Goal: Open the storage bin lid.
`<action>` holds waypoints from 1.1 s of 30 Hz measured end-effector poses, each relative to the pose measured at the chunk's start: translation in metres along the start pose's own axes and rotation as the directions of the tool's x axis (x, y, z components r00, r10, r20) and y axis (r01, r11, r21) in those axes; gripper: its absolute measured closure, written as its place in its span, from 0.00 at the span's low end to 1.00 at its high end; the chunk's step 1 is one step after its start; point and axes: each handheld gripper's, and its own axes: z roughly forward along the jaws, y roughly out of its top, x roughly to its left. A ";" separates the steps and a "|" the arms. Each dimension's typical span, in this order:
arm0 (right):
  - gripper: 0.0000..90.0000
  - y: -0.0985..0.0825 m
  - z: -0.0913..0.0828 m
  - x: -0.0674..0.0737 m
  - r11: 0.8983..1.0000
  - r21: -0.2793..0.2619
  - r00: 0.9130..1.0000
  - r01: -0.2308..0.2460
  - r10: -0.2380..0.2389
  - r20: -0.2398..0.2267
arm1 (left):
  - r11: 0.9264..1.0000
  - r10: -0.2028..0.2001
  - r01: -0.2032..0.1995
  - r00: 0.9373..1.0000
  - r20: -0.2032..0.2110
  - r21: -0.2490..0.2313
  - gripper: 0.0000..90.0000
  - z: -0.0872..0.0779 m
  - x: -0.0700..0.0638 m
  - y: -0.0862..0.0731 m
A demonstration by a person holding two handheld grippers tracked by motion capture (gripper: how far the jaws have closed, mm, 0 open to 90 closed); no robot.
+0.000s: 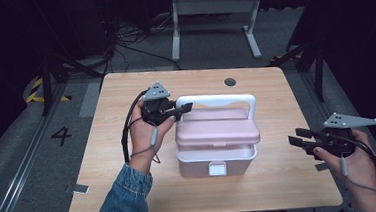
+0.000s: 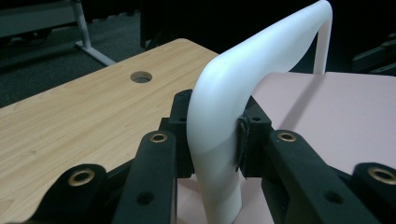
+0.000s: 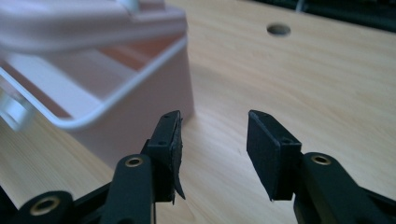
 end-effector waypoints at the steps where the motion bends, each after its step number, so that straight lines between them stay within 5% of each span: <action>1: 0.63 0.002 -0.001 0.002 1.000 -0.029 1.000 -0.006 0.006 -0.015 | 1.000 0.001 -0.001 1.000 -0.001 0.012 0.81 0.000 0.001 0.002; 9: 0.73 0.012 -0.006 0.014 0.990 -0.138 0.996 0.030 -0.041 -0.078 | 0.999 0.015 -0.014 0.999 -0.029 0.047 0.83 0.006 0.004 0.019; 15: 0.77 0.017 -0.004 0.019 0.980 -0.187 0.992 0.059 -0.079 -0.100 | 0.998 -0.012 0.013 1.000 -0.021 0.055 0.82 0.009 0.011 0.025; 25: 0.85 0.026 0.009 0.031 0.962 -0.242 0.980 0.129 -0.161 -0.119 | 0.997 -0.050 0.051 0.999 -0.017 0.064 0.82 0.014 0.020 0.032; 33: 0.96 0.032 0.029 0.035 0.958 -0.230 0.965 0.169 -0.208 -0.158 | 0.994 -0.077 0.077 0.997 -0.006 0.076 0.82 0.017 0.025 0.036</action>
